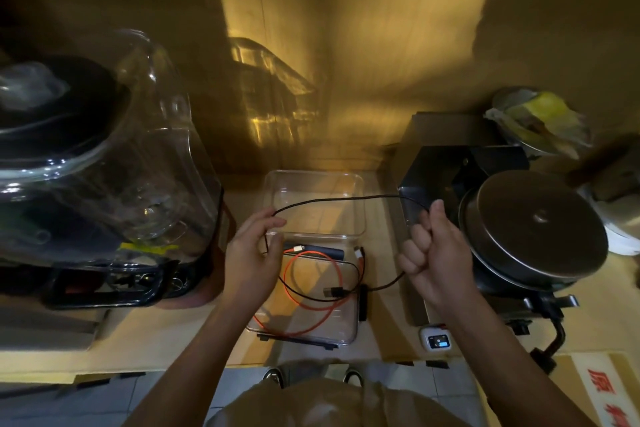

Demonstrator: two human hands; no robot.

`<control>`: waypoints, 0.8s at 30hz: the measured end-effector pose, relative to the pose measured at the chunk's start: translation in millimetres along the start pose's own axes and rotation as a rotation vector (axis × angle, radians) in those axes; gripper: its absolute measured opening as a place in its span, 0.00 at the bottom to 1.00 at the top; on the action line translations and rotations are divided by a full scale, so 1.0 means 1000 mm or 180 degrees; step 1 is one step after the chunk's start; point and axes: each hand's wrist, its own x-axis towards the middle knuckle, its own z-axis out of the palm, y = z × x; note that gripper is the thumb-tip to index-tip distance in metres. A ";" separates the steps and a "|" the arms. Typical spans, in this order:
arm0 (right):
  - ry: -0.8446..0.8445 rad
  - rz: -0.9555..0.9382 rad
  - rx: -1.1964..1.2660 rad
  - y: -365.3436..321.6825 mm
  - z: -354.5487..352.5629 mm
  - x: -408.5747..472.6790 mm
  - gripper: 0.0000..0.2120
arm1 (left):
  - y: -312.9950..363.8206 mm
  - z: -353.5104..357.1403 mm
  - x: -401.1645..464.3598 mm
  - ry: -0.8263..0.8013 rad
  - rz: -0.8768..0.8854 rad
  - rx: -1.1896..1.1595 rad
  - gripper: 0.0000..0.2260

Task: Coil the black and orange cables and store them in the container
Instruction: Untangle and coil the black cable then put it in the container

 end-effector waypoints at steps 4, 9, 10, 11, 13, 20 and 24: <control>-0.0177 0.0077 0.0067 0.001 0.010 -0.008 0.20 | 0.012 0.005 -0.010 -0.0269 -0.0093 -0.0319 0.06; -0.0262 0.0129 0.0072 0.009 0.018 -0.015 0.19 | 0.048 0.014 -0.031 -0.1769 -0.0134 -0.0754 0.08; -0.0277 0.0117 0.0094 0.012 0.020 -0.016 0.19 | 0.056 0.017 -0.035 -0.2087 0.0027 -0.0758 0.08; -0.0299 0.0101 0.0099 0.014 0.022 -0.017 0.18 | 0.063 0.020 -0.040 -0.2330 0.0199 -0.0715 0.08; -0.0342 0.0072 0.0055 0.019 0.024 -0.019 0.18 | 0.069 0.026 -0.048 -0.2514 0.0510 -0.0533 0.11; -0.0481 0.0015 -0.0027 0.017 0.023 -0.028 0.11 | 0.070 0.033 -0.070 -0.1454 0.0231 -0.0858 0.17; -0.0514 -0.0105 -0.0102 0.017 0.024 -0.030 0.15 | 0.082 0.033 -0.072 -0.1466 -0.0872 -0.2297 0.18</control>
